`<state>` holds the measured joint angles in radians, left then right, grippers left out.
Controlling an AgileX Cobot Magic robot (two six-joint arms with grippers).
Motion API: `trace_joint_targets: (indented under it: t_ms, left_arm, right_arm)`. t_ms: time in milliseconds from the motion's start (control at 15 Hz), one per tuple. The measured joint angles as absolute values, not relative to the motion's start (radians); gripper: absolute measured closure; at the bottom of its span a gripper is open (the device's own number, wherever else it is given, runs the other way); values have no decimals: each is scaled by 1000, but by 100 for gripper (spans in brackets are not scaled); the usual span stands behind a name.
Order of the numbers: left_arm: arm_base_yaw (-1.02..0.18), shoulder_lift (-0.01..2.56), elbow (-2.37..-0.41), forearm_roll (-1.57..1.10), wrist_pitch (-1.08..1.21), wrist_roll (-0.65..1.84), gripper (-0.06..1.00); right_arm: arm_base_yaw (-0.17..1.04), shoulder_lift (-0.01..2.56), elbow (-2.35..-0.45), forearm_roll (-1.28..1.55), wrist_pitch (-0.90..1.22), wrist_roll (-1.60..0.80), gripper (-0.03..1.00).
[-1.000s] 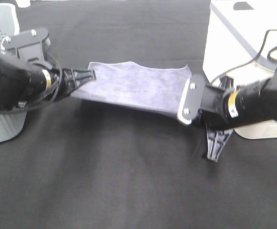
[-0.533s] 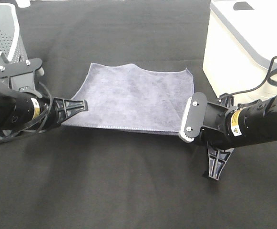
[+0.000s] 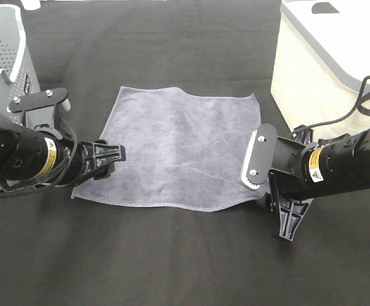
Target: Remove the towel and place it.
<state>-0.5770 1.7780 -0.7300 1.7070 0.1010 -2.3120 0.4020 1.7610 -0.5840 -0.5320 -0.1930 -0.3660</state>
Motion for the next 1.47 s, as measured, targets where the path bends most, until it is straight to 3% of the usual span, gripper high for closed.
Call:
trace_joint_targets:
  t_ms: [533,1067,1267,1467]
  left_arm:
    - [-577,1637,-729,1700,77,-2312,23]
    - [-577,1416,-786,1692,213,-2250,23]
    - [-577,1410,-911,1617,345,-2004,23]
    - [-576,1411,-1074,1413,573,-1503,23]
  right_arm:
    - [402,1507,-581,-528,15,-364,30]
    - [402,1151,-581,-510,-26,-419,30]
    - [402,1067,-581,-504,-163,-503,30]
    - [402,1052,-602,-323,-329,-566,30]
